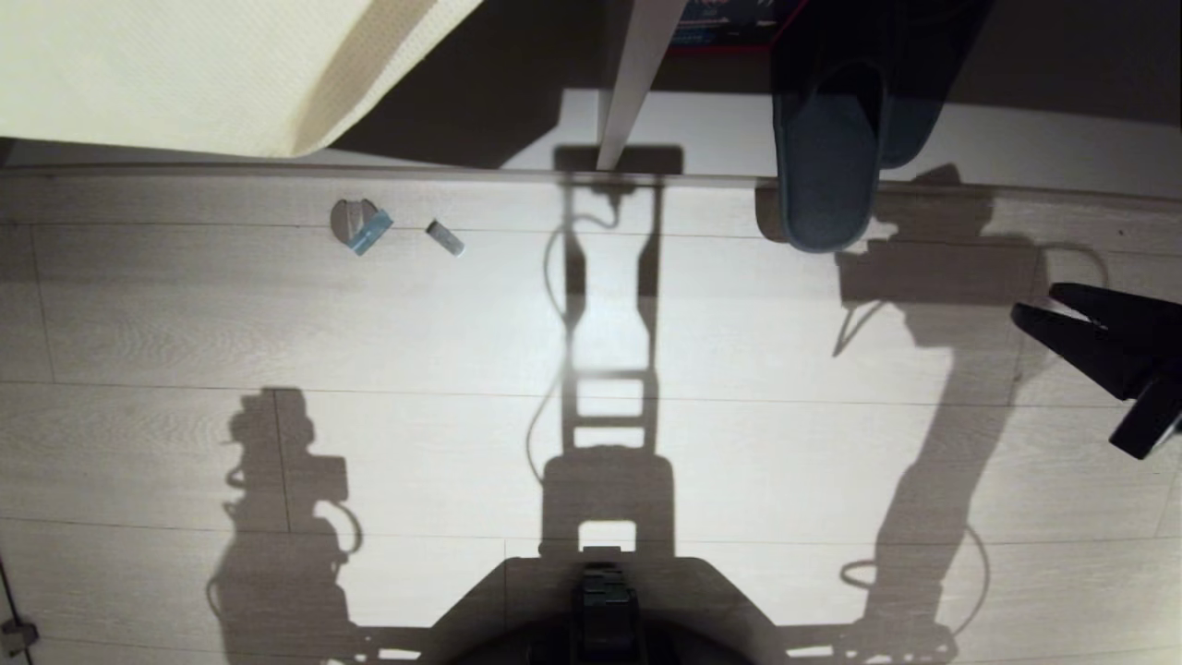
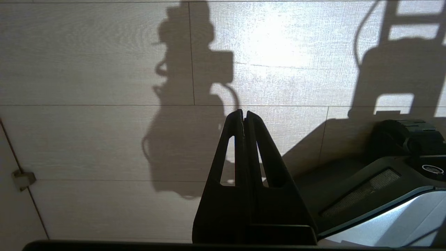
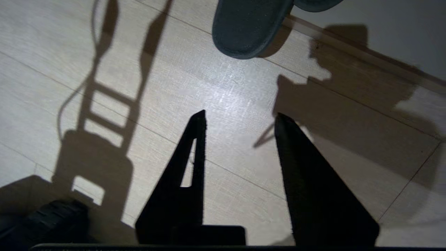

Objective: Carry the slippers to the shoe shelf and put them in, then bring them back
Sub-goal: Pick up the slippers in the shoe cabinet

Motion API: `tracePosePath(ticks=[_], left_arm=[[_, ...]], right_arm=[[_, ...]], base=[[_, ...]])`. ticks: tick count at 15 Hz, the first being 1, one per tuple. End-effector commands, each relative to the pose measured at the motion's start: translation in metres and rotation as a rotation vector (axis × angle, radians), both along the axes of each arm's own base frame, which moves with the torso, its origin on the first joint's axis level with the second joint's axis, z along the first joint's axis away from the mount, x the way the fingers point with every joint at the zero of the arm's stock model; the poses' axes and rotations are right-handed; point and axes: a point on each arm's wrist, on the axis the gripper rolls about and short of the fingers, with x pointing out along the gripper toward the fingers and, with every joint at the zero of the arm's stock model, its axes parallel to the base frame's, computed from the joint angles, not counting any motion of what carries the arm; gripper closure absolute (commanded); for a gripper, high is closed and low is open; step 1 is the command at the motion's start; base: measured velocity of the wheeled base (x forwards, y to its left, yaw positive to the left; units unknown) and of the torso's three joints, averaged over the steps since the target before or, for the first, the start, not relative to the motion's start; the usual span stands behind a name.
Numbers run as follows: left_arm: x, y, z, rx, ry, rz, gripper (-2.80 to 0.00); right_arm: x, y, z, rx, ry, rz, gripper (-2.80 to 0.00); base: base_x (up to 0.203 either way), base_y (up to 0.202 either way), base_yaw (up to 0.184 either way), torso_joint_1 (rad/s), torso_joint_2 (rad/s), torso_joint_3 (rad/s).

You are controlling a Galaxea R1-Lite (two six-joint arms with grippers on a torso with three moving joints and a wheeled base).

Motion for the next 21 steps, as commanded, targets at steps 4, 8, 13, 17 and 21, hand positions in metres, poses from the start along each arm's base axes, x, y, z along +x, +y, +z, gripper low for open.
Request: tracePosePath(ticks=[4,8,13,17,21], left_arm=[[0.000,0.000,0.000,0.002,-0.001,0.000,0.00],[0.000,0.000,0.000,0.001,-0.001,-0.001,0.00],[0.000,0.000,0.000,0.001,-0.001,-0.001,0.00],[0.000,0.000,0.000,0.001,-0.001,0.000,0.00],[0.000,0.000,0.000,0.001,-0.001,0.000,0.00]], right_arm=[[0.030,0.007,-0.006,-0.012,0.022,-0.032,-2.80],[0.070,0.016,-0.001,0.010,-0.116,-0.168,-2.80],[0.109,0.029,0.002,0.058,-0.221,-0.216,-2.80],[0.148,0.036,0.005,0.113,-0.323,-0.216,-2.80],[0.180,0.042,0.008,0.180,-0.355,-0.190,-2.80]], base=[[0.000,0.000,0.000,0.000,0.00,0.000],[0.000,0.000,0.000,0.000,0.00,0.000],[0.000,0.000,0.000,0.000,0.00,0.000],[0.000,0.000,0.000,0.000,0.00,0.000],[0.000,0.000,0.000,0.000,0.00,0.000]])
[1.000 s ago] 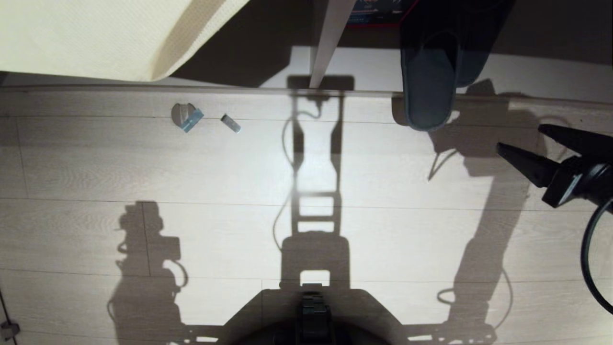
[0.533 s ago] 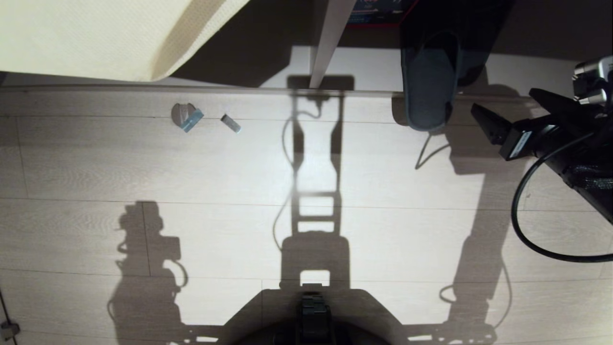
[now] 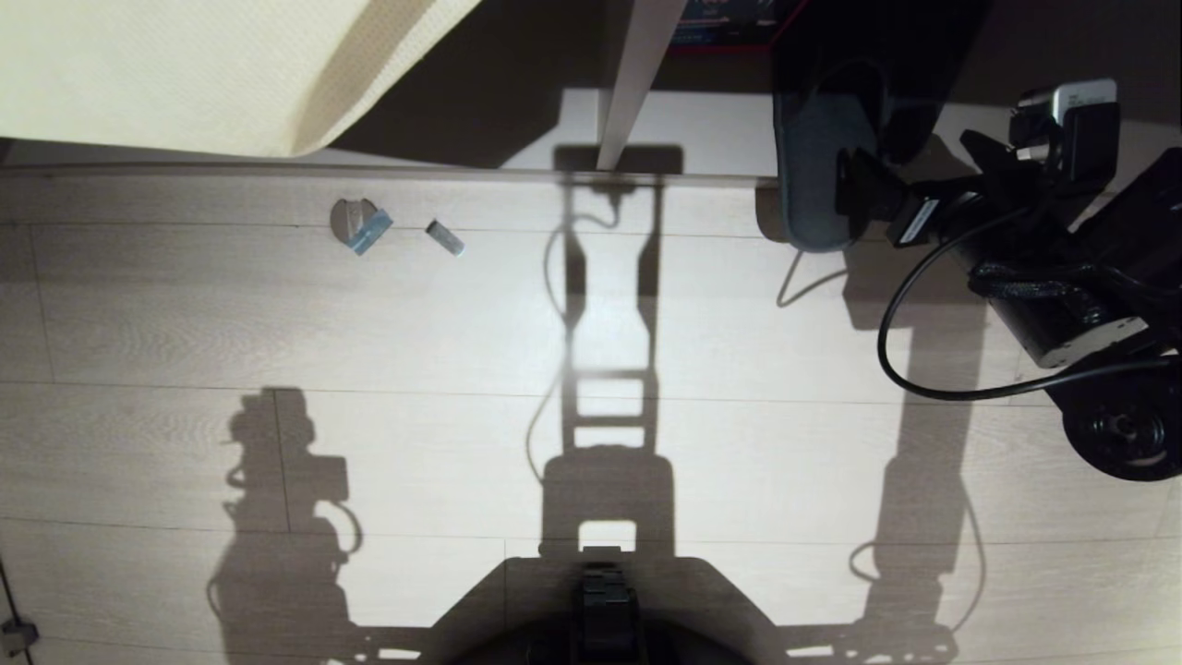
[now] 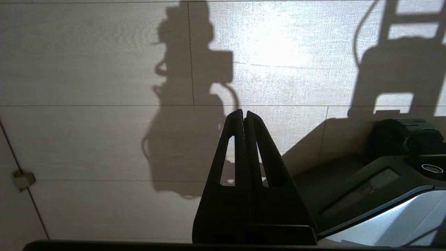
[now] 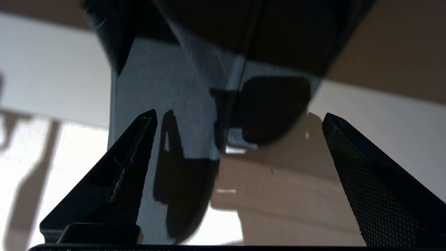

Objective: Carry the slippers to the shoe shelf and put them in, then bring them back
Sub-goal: Pick up the slippers in the shoe cabinet

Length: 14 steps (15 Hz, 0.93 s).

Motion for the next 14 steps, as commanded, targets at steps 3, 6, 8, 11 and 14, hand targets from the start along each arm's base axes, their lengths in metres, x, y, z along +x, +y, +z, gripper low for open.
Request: tracePosePath(ticks=[3,6,8,11,14], left_arm=[[0.000,0.000,0.000,-0.002,-0.001,0.003,0.00],[0.000,0.000,0.000,-0.002,-0.001,0.003,0.00],[0.000,0.000,0.000,-0.002,-0.001,0.002,0.00],[0.000,0.000,0.000,-0.002,-0.001,0.003,0.00],[0.000,0.000,0.000,-0.002,-0.002,0.002,0.00]], right_arm=[[0.030,0.005,-0.007,0.007,-0.001,0.010,-2.80],[0.035,0.005,-0.006,0.021,0.010,0.050,-2.80],[0.033,0.002,-0.004,0.015,0.046,0.041,-2.80],[0.026,-0.009,0.011,0.018,0.029,0.013,-2.80],[0.023,-0.021,0.017,0.014,0.051,-0.022,-2.80]], base=[[0.000,0.000,0.000,0.000,0.00,0.000],[0.000,0.000,0.000,0.000,0.00,0.000],[0.000,0.000,0.000,0.000,0.00,0.000],[0.000,0.000,0.000,0.000,0.00,0.000],[0.000,0.000,0.000,0.000,0.00,0.000]])
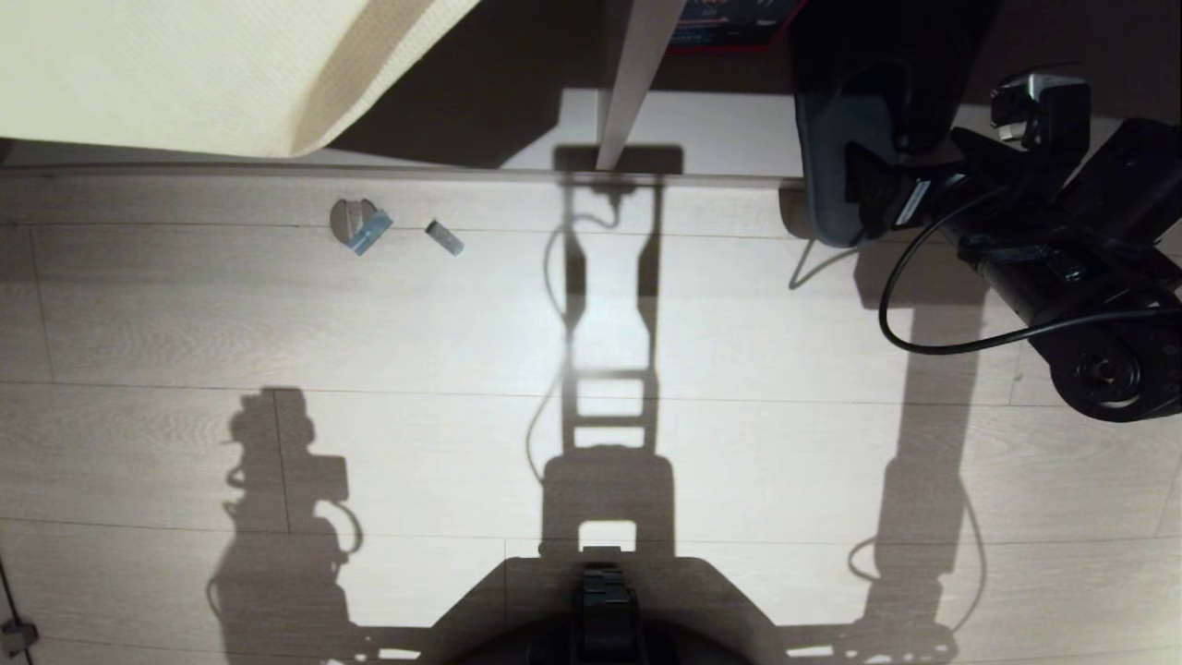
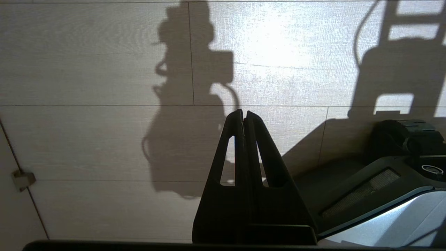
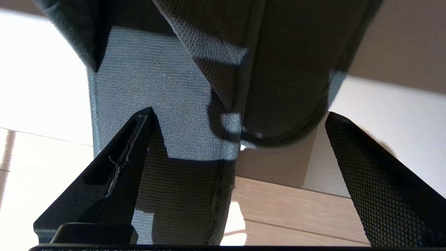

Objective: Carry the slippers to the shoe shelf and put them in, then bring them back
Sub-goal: Pick up the slippers in the shoe cabinet

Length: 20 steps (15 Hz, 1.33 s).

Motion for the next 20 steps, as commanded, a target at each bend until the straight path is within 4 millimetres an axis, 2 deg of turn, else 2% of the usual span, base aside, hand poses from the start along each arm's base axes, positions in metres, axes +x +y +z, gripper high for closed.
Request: tracePosePath(ticks=[1,6,10,15,20], left_arm=[[0.000,0.000,0.000,0.000,-0.001,0.001,0.00],[0.000,0.000,0.000,-0.006,-0.001,0.002,0.00],[0.000,0.000,0.000,-0.003,0.000,0.003,0.00],[0.000,0.000,0.000,0.000,0.000,0.001,0.00],[0.000,0.000,0.000,0.000,0.000,-0.001,0.00]], right_arm=[[-0.006,-0.009,0.008,-0.001,-0.014,-0.024,-2.80],[-0.021,-0.017,0.020,-0.010,0.039,-0.046,-2.80],[-0.025,-0.010,0.040,-0.007,-0.024,-0.028,-2.80],[-0.005,-0.007,0.044,-0.033,-0.054,-0.041,-2.80],[0.005,0.003,0.062,0.004,-0.164,-0.060,-2.80]], base=[[0.000,0.000,0.000,0.000,0.00,0.000],[0.000,0.000,0.000,0.000,0.00,0.000],[0.000,0.000,0.000,0.000,0.00,0.000],[0.000,0.000,0.000,0.000,0.00,0.000],[0.000,0.000,0.000,0.000,0.00,0.000]])
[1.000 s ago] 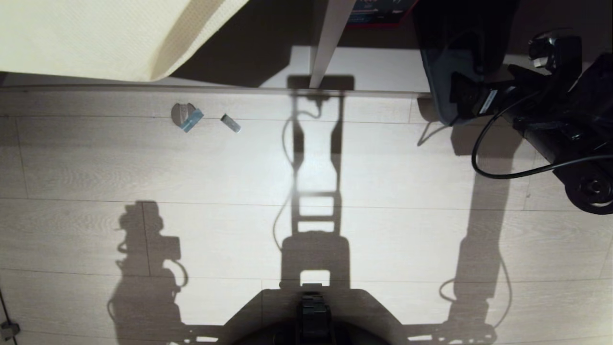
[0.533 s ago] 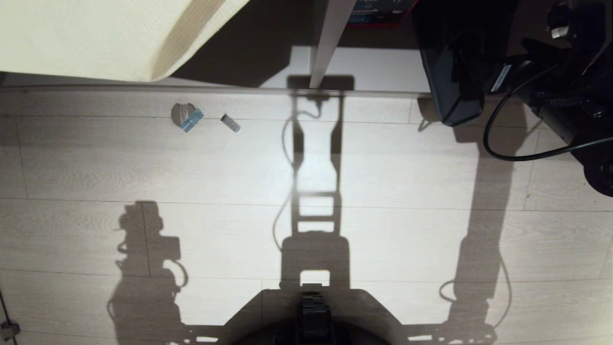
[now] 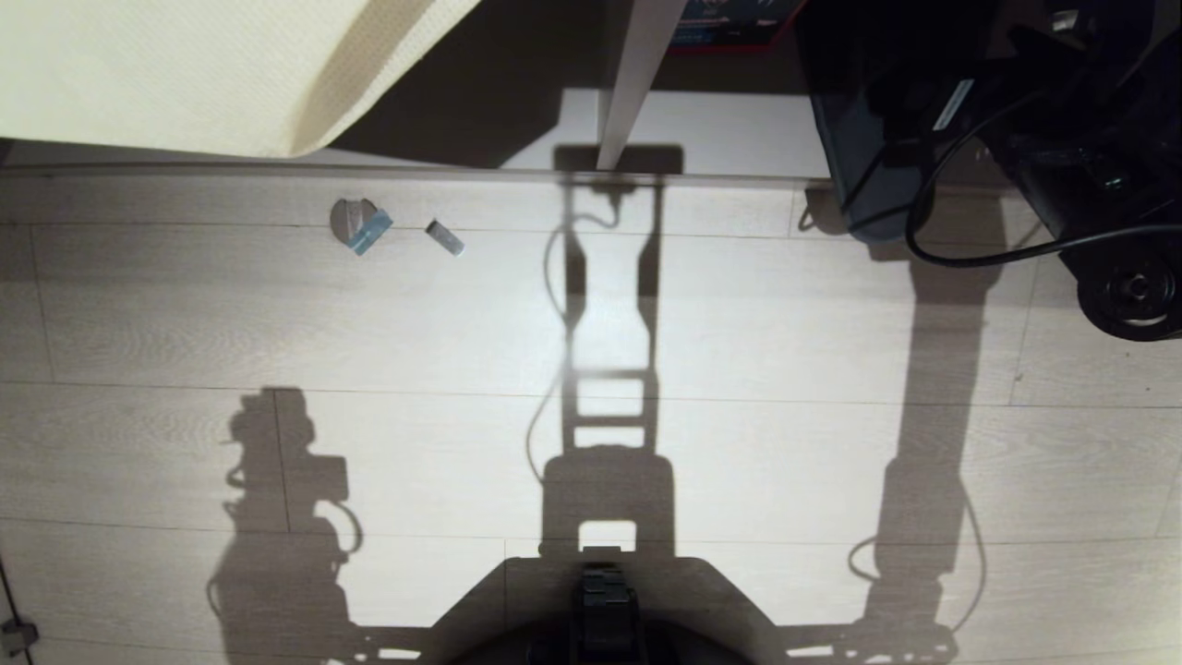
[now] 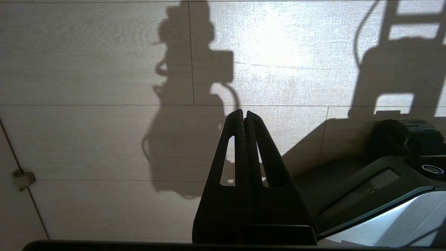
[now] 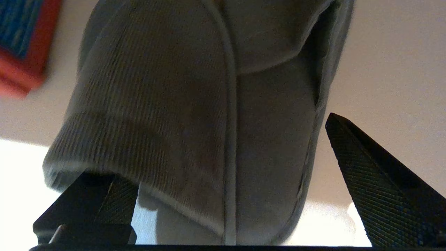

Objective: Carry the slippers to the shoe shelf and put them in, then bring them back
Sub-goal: Pick up the slippers in the shoe cabinet

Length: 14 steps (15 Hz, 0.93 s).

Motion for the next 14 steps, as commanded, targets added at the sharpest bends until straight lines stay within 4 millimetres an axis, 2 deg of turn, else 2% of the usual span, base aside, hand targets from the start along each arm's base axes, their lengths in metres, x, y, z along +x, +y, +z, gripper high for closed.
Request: tracePosePath(ticks=[1,5,10,14], left_arm=[[0.000,0.000,0.000,0.000,0.000,0.002,0.00],[0.000,0.000,0.000,-0.004,0.000,0.004,0.00],[0.000,0.000,0.000,-0.006,0.000,0.005,0.00],[0.000,0.000,0.000,-0.009,0.000,0.005,0.00]], right_arm=[[0.008,0.005,0.001,0.012,-0.016,-0.005,-2.80],[0.020,0.013,-0.004,0.053,-0.037,-0.038,-2.80],[0.022,0.014,0.006,0.044,-0.096,-0.090,-2.80],[0.034,0.015,-0.007,0.060,-0.069,-0.114,-2.80]], base=[[0.000,0.000,0.000,0.000,0.00,0.000],[0.000,0.000,0.000,0.000,0.00,0.000],[0.000,0.000,0.000,0.000,0.00,0.000],[0.000,0.000,0.000,0.000,0.00,0.000]])
